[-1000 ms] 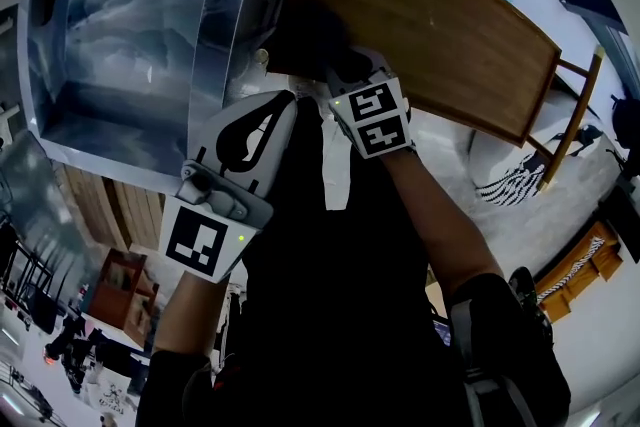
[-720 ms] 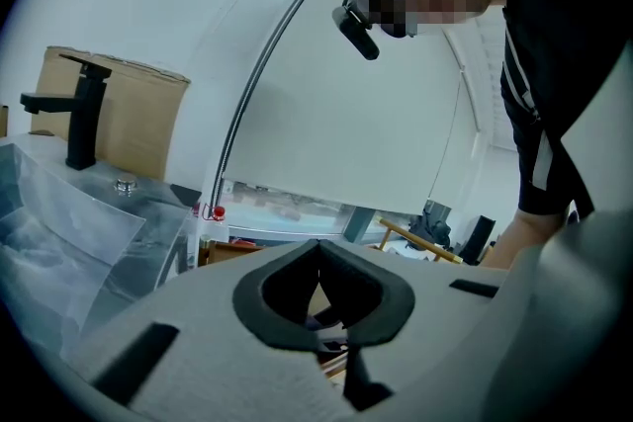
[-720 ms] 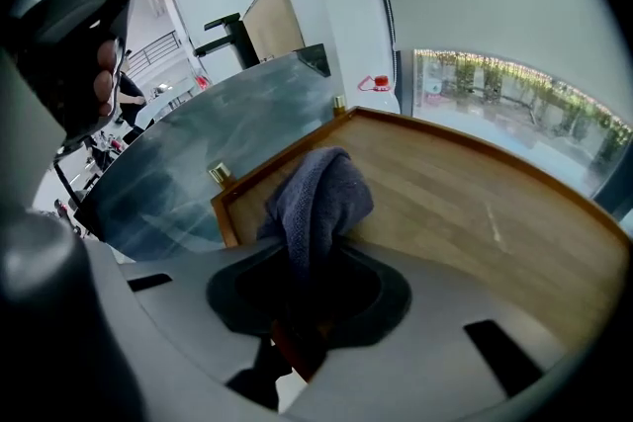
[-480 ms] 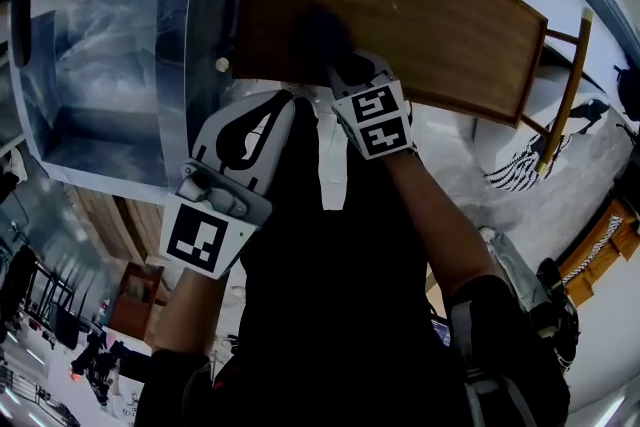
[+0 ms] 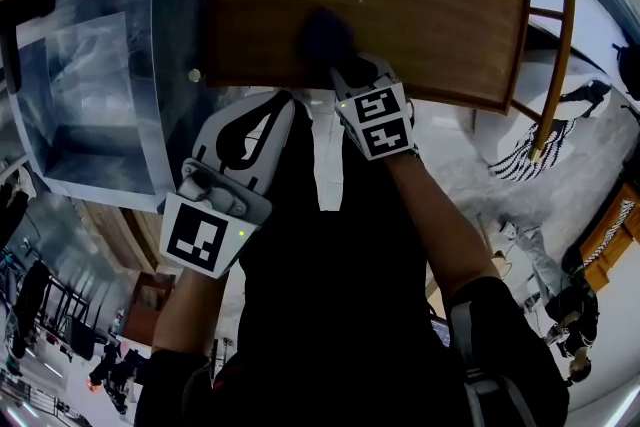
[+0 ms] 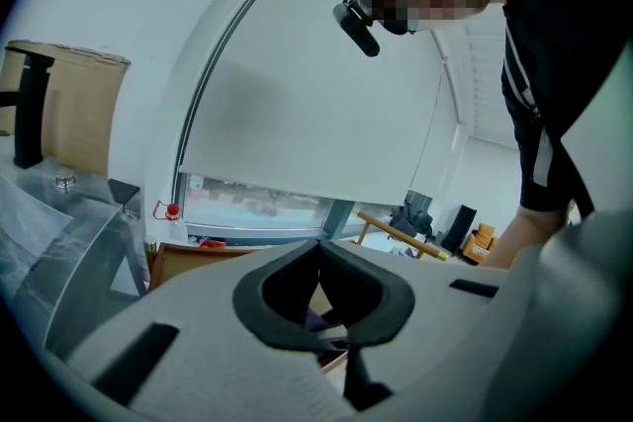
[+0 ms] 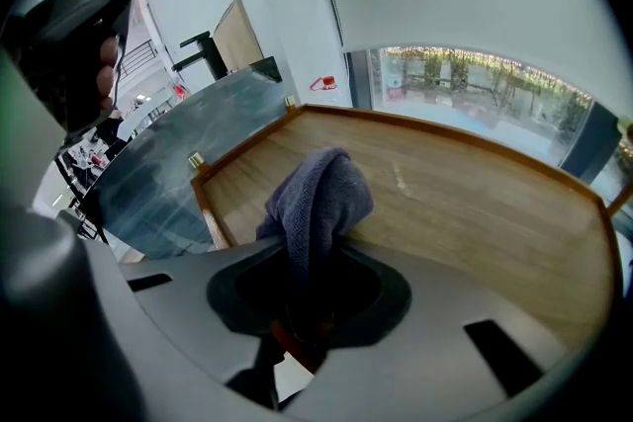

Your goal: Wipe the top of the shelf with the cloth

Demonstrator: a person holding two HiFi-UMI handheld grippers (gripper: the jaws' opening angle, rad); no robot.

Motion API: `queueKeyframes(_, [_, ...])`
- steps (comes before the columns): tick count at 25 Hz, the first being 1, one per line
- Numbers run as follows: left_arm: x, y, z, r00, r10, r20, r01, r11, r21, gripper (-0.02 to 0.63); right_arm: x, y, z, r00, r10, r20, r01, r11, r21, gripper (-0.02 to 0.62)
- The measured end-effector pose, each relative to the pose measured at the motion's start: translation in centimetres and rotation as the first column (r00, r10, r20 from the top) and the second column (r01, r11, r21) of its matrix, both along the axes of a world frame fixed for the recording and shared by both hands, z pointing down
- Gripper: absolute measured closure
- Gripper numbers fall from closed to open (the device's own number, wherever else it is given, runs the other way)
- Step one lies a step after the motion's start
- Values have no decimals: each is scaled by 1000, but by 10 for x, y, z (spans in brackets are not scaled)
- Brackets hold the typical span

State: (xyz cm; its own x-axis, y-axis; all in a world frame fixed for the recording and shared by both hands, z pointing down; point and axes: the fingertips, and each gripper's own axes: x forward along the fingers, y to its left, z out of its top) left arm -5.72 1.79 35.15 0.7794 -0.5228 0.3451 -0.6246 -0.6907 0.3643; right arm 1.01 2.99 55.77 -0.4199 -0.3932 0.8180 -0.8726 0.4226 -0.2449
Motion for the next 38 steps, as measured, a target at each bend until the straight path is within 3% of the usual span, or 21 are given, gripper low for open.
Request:
queueKeyframes(21, [116, 24, -4, 989, 146, -6, -146, 989, 9, 588, 126, 32, -1, 989, 139, -45, -139, 990, 5, 518])
queueKeyframes(38, [177, 34, -3, 974, 226, -3, -226, 974, 8, 588, 204, 50, -2, 969, 234, -79, -235, 972, 1, 518])
